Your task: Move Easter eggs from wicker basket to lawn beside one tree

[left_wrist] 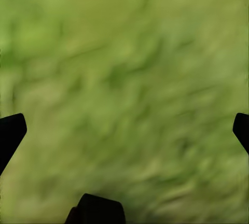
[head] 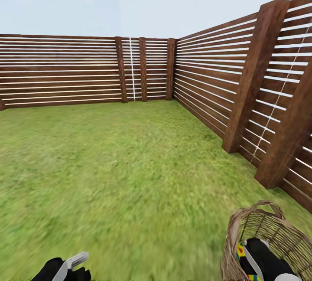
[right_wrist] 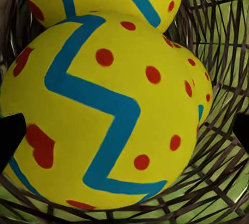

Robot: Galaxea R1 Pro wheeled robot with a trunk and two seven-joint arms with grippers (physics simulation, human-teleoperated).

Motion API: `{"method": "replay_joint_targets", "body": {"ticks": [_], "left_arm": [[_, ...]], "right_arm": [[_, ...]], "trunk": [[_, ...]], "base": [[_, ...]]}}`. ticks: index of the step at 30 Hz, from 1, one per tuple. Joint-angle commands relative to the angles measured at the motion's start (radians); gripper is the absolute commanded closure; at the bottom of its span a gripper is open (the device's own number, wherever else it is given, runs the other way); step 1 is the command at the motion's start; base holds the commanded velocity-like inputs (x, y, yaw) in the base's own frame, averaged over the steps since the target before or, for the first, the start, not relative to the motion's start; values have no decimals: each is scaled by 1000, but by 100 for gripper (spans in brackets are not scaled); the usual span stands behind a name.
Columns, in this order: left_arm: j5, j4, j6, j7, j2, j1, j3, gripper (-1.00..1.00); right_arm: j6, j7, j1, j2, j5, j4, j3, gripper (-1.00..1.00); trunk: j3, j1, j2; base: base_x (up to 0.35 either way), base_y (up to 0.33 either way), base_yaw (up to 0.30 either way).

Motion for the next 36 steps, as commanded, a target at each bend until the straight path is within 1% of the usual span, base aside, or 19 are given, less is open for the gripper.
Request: {"method": "replay_joint_targets", "body": {"ticks": [1,10,17,18,36], "left_arm": [[7,-1,6,0,0,0,4,-100],[7,-1,6,1,-1,0,5,-100],[8,-1,6,1,-1,0,6,-100],[8,-1,6,1,-1,0,6,-100],[8,-1,6,0,-3,0,7,-100]], "right_arm": [[5,-1,0,0,2,-1,-1,-100],[5,-1,0,2,6,-1,3,-100],[4,0,0,3,6,-1,4,-100],[4,1,0,3,6,-1,5,100],[2,1,0,2,5,-1,1,100]], "trunk": [[-5,0,-1],[-40,4,-3],[-40,4,-3],[-40,4,-3],[-40,4,-3]], "base": [[0,0,0],[0,0,0],[0,0,0],[0,0,0],[0,0,0]]}}
